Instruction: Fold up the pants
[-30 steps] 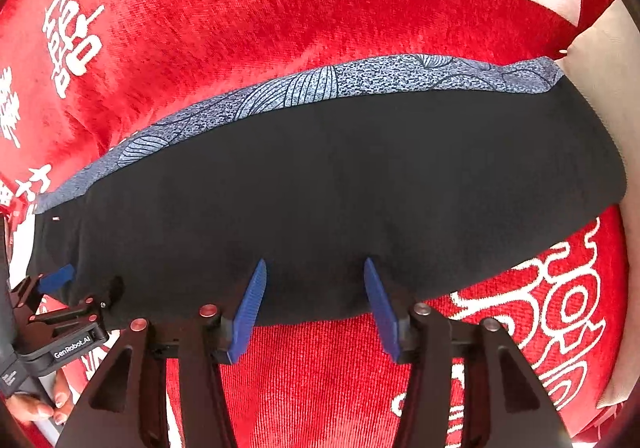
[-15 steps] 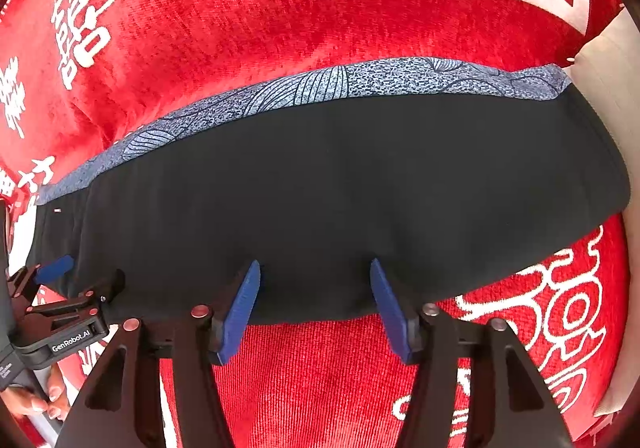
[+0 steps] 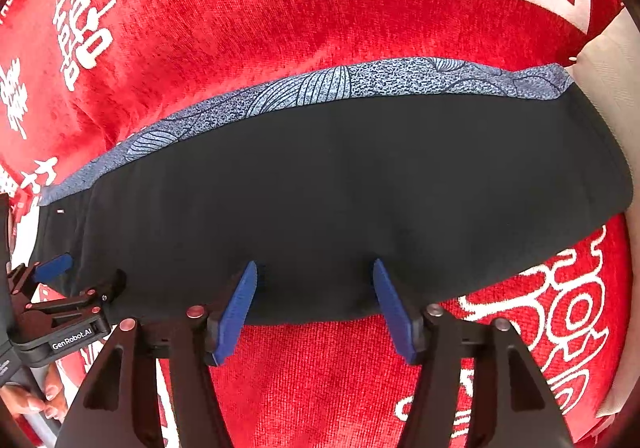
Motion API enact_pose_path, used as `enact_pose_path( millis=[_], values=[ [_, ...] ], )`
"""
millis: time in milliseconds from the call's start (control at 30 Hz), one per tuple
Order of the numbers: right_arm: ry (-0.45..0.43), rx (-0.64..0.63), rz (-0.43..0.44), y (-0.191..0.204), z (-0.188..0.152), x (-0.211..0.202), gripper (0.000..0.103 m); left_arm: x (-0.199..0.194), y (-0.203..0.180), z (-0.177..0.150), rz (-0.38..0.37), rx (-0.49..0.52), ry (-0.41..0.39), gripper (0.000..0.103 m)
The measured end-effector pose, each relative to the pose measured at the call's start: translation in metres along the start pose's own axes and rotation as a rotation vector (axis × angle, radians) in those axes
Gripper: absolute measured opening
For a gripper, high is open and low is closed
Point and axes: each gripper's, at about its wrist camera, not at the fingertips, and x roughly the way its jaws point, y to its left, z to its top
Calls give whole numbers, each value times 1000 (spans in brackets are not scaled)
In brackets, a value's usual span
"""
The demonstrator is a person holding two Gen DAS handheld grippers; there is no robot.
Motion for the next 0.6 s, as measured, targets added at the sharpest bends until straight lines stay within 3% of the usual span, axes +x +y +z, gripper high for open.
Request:
enact_pose_path(
  millis=[200,367,467,600],
  values=[
    [10,36,39,-7,4,-6,65,-19,-16,12,-31,35,-39,93],
    [-86,160,6,-50,22,-35,65,-29,-43,30,-84,59,-70,93],
    [-80,201,-24,-85,40,-35,41,-28,-64,43,-114,66,-76,93],
    [-80,191,-148,-115,67,-28,41,-13,-92,51,-111,92,-61,93]
  ],
)
